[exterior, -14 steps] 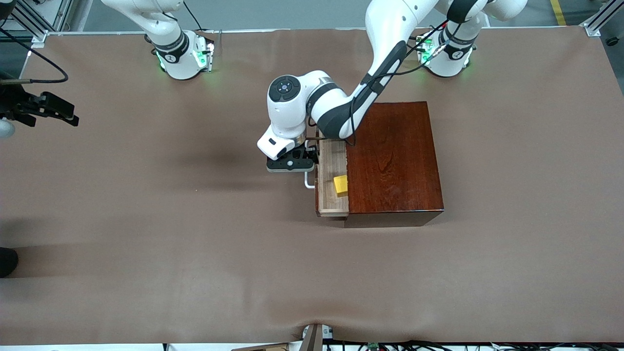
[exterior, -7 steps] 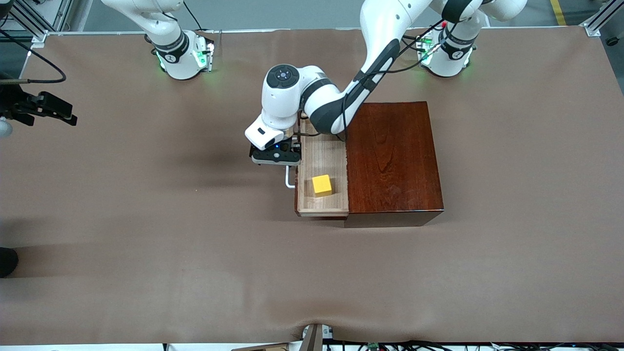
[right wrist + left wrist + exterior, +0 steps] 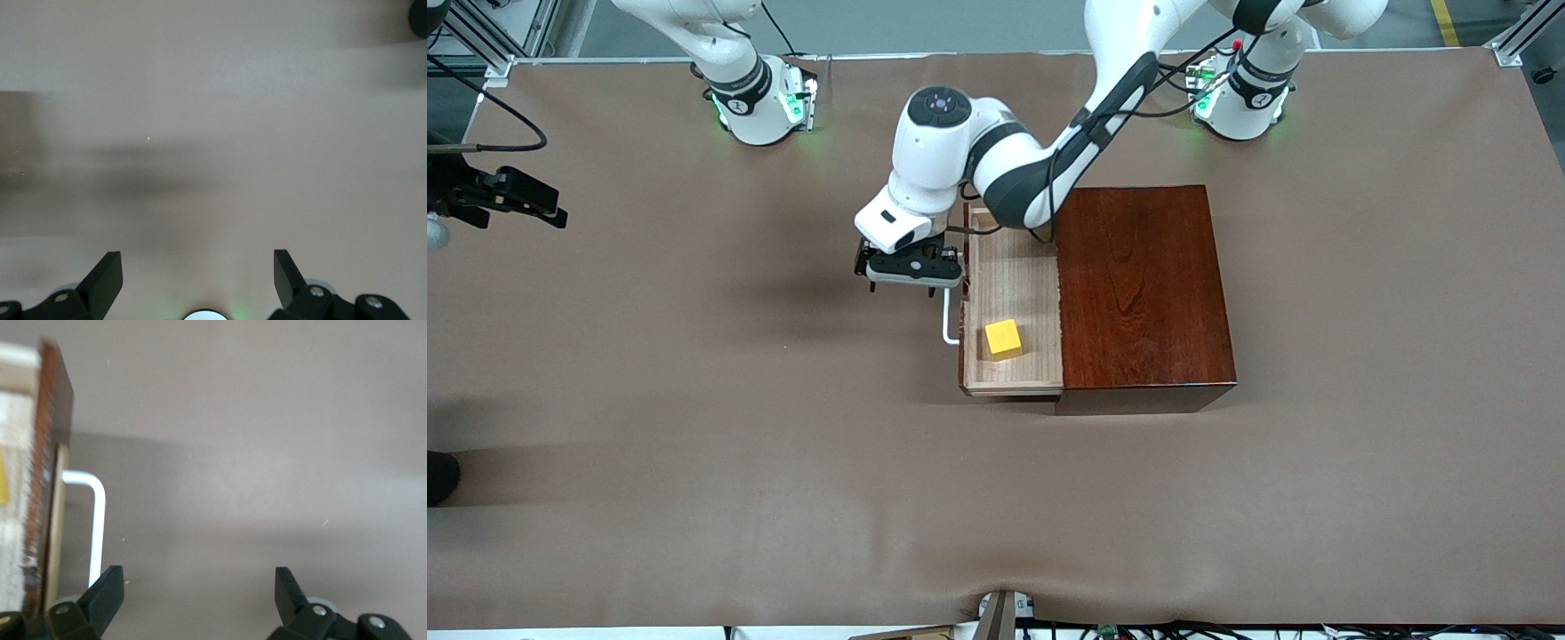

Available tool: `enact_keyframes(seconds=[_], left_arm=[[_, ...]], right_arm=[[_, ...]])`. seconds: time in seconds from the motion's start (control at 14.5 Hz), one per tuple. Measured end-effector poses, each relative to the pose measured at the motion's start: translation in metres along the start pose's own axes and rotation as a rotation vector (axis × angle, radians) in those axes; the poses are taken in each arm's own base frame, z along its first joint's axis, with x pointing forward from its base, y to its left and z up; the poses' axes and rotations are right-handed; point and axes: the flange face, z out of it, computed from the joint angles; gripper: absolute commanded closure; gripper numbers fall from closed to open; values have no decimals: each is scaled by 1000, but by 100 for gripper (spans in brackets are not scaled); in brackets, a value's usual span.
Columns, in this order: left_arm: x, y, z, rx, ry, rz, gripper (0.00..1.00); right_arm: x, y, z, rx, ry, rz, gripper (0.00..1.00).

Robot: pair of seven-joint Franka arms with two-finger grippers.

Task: Open drawer, take yellow block, close drawer

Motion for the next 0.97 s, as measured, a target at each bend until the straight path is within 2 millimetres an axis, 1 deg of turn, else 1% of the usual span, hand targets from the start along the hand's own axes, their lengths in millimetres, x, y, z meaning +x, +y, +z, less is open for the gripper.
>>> enact_keyframes(seconds=[0.07, 0.14, 0.21, 0.28, 0.35, 0.41, 0.48, 0.62, 0.69, 0.83, 0.97], left_arm=[[18, -4, -20, 2, 17, -36, 0], [41, -14, -40, 19, 31, -77, 0], [69, -32, -61, 43, 44, -119, 0], [100, -54, -79, 70, 57, -165, 0], [131, -81, -97, 97, 69, -211, 0], [159, -110, -110, 125, 78, -245, 0], [184, -139, -119, 152, 82, -267, 0], [222, -193, -127, 198, 75, -290, 0], [237, -221, -130, 215, 60, -292, 0], [259, -279, -140, 235, 23, -277, 0], [275, -338, -162, 247, 2, -261, 0]], right_arm=[[0, 0, 0, 0, 0, 1, 0], [0, -1, 0, 0, 0, -2, 0], [0, -6, 0, 0, 0, -10, 0], [1, -16, 0, 0, 2, -21, 0], [1, -35, 0, 1, 5, -19, 0], [1, -60, 0, 6, 9, 0, 0], [0, -89, 2, 14, 7, 28, 0], [-8, -151, 6, 44, -5, 122, 0], [-13, -183, 8, 60, -7, 189, 0], [-21, -239, 15, 79, 6, 307, 0], [-26, -290, 29, 84, 7, 423, 0]])
